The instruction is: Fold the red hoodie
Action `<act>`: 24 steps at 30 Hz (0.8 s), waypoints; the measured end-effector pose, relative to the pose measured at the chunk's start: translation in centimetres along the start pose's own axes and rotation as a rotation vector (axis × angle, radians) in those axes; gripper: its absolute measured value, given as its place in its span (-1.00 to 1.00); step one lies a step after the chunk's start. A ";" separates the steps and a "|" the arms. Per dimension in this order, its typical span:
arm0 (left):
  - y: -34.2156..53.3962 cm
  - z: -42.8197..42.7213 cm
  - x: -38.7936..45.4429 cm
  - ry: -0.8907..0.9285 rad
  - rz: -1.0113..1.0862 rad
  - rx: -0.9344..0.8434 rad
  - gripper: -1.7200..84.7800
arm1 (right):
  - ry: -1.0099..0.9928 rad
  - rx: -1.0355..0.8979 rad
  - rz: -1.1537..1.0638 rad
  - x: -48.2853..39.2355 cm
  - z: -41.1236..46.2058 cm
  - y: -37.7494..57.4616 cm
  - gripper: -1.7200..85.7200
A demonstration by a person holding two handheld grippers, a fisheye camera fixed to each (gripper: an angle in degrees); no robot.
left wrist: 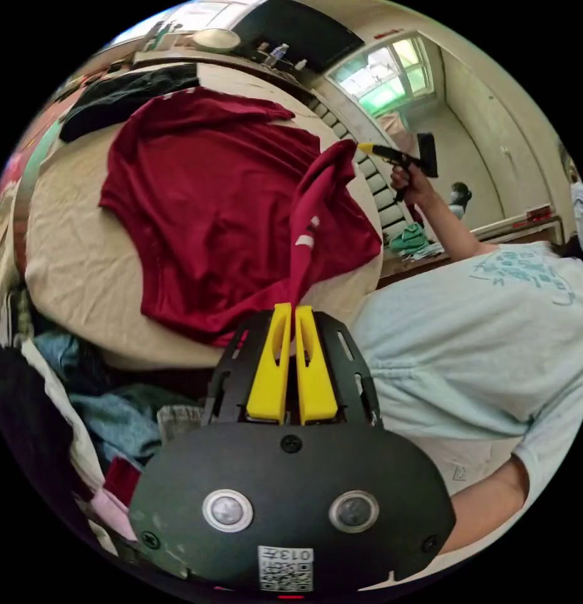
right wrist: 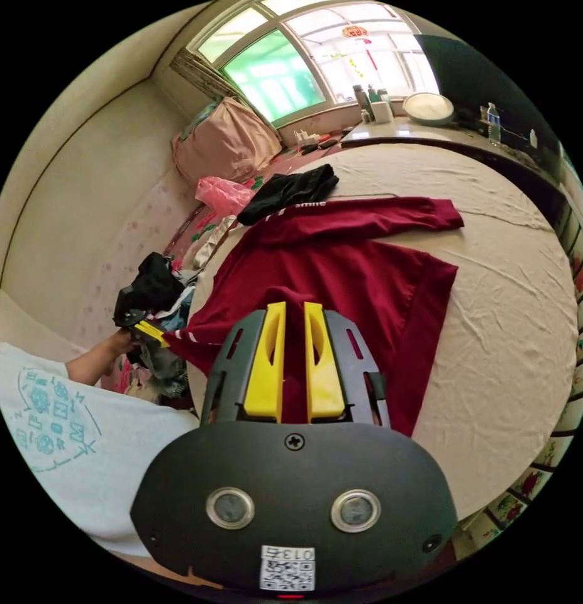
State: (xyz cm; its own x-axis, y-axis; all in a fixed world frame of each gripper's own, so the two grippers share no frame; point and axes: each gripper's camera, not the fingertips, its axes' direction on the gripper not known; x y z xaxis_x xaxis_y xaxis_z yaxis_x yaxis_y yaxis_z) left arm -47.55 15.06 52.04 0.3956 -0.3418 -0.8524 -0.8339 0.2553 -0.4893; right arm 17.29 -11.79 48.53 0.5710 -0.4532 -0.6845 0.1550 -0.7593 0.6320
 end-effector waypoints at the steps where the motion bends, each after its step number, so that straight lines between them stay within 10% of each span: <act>1: 1.6 -0.8 -0.8 0.018 -0.020 0.008 -0.96 | 0.017 0.007 0.007 0.2 -0.2 0.5 -0.88; 15: 5.9 4.7 -5.7 0.022 -0.138 -0.229 -0.96 | 0.482 -0.518 -0.005 2.4 7.3 21.3 -0.95; 24: 3.3 4.4 -5.5 -0.033 -0.096 -0.312 -0.96 | 0.469 -0.244 -0.001 2.5 4.9 15.8 -0.87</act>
State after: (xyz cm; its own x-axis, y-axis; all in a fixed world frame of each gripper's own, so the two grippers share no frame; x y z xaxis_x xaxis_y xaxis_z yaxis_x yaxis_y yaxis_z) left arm -50.77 21.72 54.29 0.4859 -0.3200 -0.8133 -0.8680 -0.0683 -0.4918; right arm 17.24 -27.22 55.03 0.8618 -0.1524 -0.4839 0.3064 -0.6038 0.7359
